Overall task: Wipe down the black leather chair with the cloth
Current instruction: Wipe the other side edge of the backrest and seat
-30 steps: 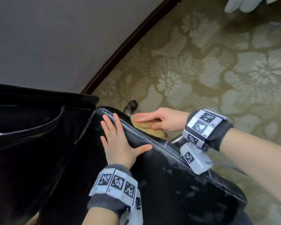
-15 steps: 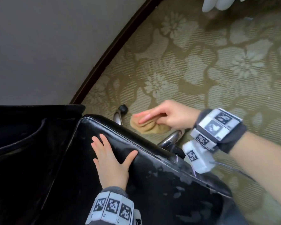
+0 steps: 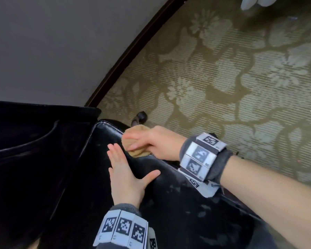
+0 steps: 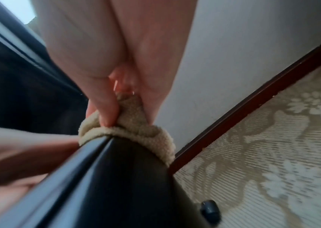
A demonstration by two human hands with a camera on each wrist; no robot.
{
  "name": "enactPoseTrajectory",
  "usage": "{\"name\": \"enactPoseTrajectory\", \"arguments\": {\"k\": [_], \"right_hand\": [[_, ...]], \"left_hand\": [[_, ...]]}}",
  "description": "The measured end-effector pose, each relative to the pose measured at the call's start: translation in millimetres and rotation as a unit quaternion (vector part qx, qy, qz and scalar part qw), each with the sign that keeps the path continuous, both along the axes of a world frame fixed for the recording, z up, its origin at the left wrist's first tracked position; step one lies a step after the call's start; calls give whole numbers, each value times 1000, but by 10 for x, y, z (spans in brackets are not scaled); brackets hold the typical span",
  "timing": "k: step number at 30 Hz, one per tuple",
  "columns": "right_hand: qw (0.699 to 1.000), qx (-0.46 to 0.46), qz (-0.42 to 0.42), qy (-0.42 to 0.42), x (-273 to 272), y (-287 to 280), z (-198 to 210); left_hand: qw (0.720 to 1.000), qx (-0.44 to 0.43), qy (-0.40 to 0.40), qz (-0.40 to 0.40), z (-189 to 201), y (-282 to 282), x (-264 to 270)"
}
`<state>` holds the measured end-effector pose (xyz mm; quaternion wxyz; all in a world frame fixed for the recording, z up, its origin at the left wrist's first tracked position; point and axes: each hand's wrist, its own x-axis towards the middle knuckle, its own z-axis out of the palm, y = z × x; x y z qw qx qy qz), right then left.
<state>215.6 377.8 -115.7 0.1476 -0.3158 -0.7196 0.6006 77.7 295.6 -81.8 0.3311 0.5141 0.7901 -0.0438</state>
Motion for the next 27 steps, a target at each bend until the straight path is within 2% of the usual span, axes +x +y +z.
{"name": "enactPoseTrajectory", "arguments": {"k": [3,6,8,10,12,15,17,21,27], "right_hand": [[997,55,42,-35,373,-334,29],[998,10,55,-40,537,-235,189],[999,-41,-1,8,401,46,281],[999,-35,-40,10,102,385,291],[999,-26,-17,-17,-272,648,239],[995,7,67,-69,-704,725,129],[996,29,54,-68,-715,647,88],[998,34,26,-35,-181,253,89],[998,23,39,-46,947,-783,117]], "left_hand": [[1000,0,4,0,29,-5,22],[1000,-1,9,2,42,-5,26],[1000,-2,10,6,47,0,31],[1000,-2,7,9,48,5,29],[1000,0,5,10,54,8,26],[1000,1,3,10,52,1,13],[1000,-2,3,9,47,1,2],[1000,-2,14,0,31,-11,-19],[1000,5,22,-7,8,-35,-12]]}}
